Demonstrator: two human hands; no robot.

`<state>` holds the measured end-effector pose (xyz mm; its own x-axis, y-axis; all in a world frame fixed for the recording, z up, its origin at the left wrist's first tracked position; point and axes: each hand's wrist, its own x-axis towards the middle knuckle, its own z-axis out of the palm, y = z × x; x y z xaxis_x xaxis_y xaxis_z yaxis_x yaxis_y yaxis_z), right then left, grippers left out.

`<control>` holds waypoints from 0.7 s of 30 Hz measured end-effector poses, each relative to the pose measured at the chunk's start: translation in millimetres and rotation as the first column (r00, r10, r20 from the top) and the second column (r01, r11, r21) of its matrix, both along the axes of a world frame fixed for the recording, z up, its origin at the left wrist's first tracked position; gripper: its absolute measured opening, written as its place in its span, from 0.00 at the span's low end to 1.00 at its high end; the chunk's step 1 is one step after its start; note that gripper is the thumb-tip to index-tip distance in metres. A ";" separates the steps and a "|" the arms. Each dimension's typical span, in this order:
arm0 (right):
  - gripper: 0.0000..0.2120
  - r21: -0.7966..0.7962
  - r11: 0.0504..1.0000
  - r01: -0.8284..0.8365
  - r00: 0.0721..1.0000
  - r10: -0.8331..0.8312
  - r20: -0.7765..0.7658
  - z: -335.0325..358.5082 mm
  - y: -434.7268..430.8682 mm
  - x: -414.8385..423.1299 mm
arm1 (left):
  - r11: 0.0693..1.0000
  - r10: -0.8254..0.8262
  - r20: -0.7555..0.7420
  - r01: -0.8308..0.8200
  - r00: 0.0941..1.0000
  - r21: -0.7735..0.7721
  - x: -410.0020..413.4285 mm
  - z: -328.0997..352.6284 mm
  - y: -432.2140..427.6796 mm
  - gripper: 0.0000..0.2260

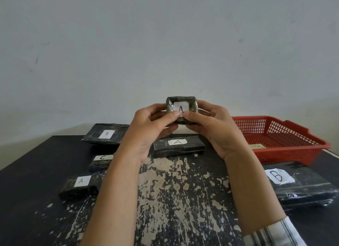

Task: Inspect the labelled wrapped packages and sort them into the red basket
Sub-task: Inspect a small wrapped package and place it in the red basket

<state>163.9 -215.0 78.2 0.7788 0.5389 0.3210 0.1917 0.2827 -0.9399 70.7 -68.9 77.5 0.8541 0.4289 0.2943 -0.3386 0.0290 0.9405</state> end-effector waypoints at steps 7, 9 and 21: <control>0.11 -0.036 0.999 0.022 0.999 -0.021 0.030 -0.3 0.8 -1.2 | 0.996 0.082 0.015 -0.083 0.997 0.032 3.3 -1.7 -1.4 0.10; 0.11 -0.034 0.999 0.025 0.999 -0.024 0.042 -1.0 0.0 -0.7 | 0.992 0.098 0.017 -0.099 0.995 0.075 3.7 -3.2 -0.4 0.12; 0.18 -0.034 0.997 0.076 0.957 -0.063 0.282 -2.1 -2.7 0.2 | 0.999 0.002 -0.085 0.002 0.996 0.040 2.8 -0.3 -2.2 0.22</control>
